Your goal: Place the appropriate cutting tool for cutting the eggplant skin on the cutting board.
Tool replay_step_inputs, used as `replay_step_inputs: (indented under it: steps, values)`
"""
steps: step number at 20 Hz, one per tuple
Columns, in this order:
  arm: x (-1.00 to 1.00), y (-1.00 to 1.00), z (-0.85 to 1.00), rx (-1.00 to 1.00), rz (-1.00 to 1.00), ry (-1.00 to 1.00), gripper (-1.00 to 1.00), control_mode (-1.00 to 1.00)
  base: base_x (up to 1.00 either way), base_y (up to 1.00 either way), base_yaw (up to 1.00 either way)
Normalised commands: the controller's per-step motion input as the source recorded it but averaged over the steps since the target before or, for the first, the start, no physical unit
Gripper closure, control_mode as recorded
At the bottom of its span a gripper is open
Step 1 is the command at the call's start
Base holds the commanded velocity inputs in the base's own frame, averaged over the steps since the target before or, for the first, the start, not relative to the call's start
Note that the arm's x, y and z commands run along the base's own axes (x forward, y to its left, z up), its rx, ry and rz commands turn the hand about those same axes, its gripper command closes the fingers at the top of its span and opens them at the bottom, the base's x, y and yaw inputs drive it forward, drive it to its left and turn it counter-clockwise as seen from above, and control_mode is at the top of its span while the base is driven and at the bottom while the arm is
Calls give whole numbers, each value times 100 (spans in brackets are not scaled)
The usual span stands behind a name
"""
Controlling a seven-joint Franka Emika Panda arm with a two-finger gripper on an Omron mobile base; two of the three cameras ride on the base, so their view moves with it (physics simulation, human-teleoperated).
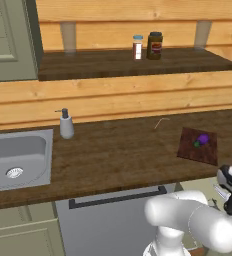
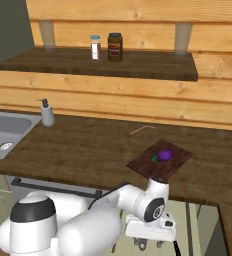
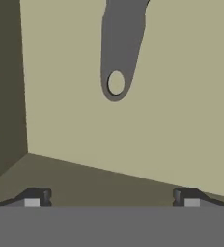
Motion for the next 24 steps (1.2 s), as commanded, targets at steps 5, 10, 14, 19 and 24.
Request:
replay_step_inputs:
  steps: [5,10,14,19,24]
  values:
    - [42,0,-36,0,3,-15,-100,-100,0,0,0]
    - [61,0,-43,0,1,-9,-100,-100,0,0,0]
    - [58,0,-41,0,0,0,-100,-100,0,0,0]
    - [49,0,-44,1,0,0,-100,-100,0,0,0]
    - [12,0,-50,3,0,0,-100,-100,0,0,0]
